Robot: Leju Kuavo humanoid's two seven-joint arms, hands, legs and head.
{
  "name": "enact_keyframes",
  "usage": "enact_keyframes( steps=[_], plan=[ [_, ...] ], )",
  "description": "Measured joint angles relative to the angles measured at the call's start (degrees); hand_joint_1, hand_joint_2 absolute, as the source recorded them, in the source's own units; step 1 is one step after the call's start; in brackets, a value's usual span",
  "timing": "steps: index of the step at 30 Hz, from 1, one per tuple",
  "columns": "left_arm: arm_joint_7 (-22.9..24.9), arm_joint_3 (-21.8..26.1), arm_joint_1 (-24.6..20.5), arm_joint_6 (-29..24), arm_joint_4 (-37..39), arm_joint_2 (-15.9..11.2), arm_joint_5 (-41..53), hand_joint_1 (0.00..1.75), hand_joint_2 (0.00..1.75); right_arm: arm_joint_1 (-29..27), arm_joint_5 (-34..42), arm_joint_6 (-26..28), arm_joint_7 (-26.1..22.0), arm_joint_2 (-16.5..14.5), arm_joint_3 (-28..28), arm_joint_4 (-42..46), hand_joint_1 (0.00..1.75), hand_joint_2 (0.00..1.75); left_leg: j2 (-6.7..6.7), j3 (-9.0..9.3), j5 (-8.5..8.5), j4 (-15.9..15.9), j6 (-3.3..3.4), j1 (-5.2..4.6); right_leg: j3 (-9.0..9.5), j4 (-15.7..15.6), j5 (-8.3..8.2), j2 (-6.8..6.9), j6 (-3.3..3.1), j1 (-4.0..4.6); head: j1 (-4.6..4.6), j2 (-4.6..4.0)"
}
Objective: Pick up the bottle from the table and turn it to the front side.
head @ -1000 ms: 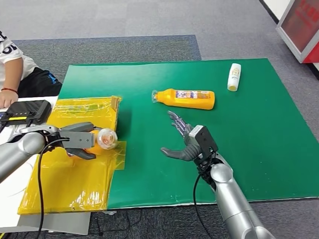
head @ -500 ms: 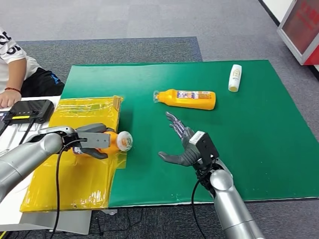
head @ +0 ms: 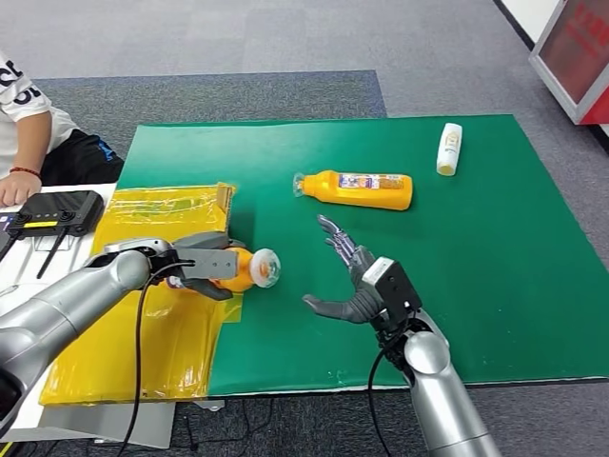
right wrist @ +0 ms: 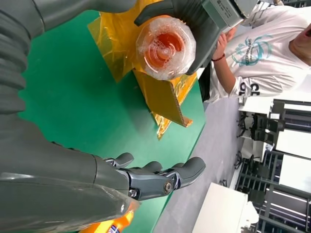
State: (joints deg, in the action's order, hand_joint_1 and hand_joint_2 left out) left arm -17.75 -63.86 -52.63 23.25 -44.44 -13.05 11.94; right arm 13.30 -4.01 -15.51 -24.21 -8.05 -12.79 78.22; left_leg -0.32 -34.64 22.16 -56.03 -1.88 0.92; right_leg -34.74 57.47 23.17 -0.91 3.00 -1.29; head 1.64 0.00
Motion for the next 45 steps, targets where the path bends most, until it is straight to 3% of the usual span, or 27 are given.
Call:
enact_keyframes(
  steps=[1, 2, 19, 23, 26, 28, 32, 37, 45],
  plan=[
    [-0.08, 0.1, 0.01, -0.16, 0.19, 0.26, 0.02, 0.03, 1.75, -0.13, -0.1, 0.03, 0.05, 0.0, 0.0, 0.2, 0.0, 1.75, 0.0, 0.0, 0.0, 0.0, 0.0, 0.0, 0.0, 0.0, 0.0, 0.0, 0.0, 0.0, 0.0, 0.0],
    [-0.14, 0.2, 0.06, -0.39, 0.39, 0.51, 0.04, 0.0, 1.75, -0.26, -0.21, 0.07, 0.1, 0.01, 0.0, 0.36, 0.0, 1.75, 0.0, -0.01, 0.0, 0.0, 0.0, 0.0, -0.01, 0.0, 0.0, 0.0, 0.0, 0.0, 0.01, 0.0],
    [-1.48, 2.79, 3.21, -0.92, 1.03, 1.25, -0.12, 0.0, 1.75, -0.57, -0.79, 0.23, 0.75, 0.01, -0.01, 0.86, 0.0, 1.75, 0.0, -0.14, 0.0, 0.01, 0.0, 0.01, -0.14, 0.01, 0.01, -0.02, 0.0, 0.01, 0.01, 0.0],
    [-6.77, 4.49, 5.39, 0.77, 0.08, 0.29, -3.68, 0.0, 1.75, -0.44, -0.87, -0.18, 0.76, 0.01, -0.23, 0.73, 0.0, 1.75, 0.01, -0.18, 0.01, 0.01, 0.0, 0.0, -0.13, 0.02, 0.0, -0.03, 0.0, 0.01, 0.01, 0.0],
    [-17.46, 9.18, 11.26, 7.53, -4.66, -1.86, -12.52, 0.0, 1.75, 0.34, -0.3, -1.24, 0.41, -0.01, -1.12, 0.03, 0.0, 1.75, 0.07, -0.18, 0.04, 0.02, -0.04, 0.0, -0.17, 0.02, 0.01, -0.12, -0.01, 0.0, -0.01, 0.0],
    [-21.49, 14.32, 17.25, 11.77, -10.32, -2.98, -16.65, 0.0, 1.75, 1.03, 0.28, -1.4, 0.19, -0.02, -1.89, -0.57, 0.0, 1.75, 0.11, -0.17, 0.07, 0.02, -0.08, 0.01, -0.23, 0.01, 0.05, -0.16, -0.02, 0.01, -0.01, 0.0],
    [-22.54, 23.63, 26.98, 15.77, -19.88, -3.29, -18.14, 0.0, 1.75, 1.78, 1.4, -1.37, 0.11, -0.02, -2.85, -1.39, 0.0, 1.75, 0.11, -0.24, 0.09, 0.02, -0.08, 0.01, -0.29, 0.0, 0.09, -0.13, -0.02, 0.01, 0.0, 0.0],
    [-22.61, 31.9, 34.37, 19.04, -27.42, -1.86, -17.39, 0.0, 1.75, 1.91, 2.73, -1.49, 0.45, 0.01, -3.22, -2.03, 0.0, 1.75, 0.11, -0.27, 0.1, 0.02, -0.06, 0.01, -0.29, -0.01, 0.08, -0.13, -0.02, 0.01, 0.01, 0.0],
    [-22.62, 44.37, 43.04, 25.69, -35.34, 4.16, -17.85, 0.0, 1.75, 1.82, 3.32, -0.91, 1.04, 0.01, -3.26, -2.52, 0.0, 1.75, 0.11, -0.27, 0.1, 0.02, -0.06, 0.01, -0.3, -0.02, 0.06, -0.12, -0.03, 0.01, 0.0, 0.0]
  ],
)
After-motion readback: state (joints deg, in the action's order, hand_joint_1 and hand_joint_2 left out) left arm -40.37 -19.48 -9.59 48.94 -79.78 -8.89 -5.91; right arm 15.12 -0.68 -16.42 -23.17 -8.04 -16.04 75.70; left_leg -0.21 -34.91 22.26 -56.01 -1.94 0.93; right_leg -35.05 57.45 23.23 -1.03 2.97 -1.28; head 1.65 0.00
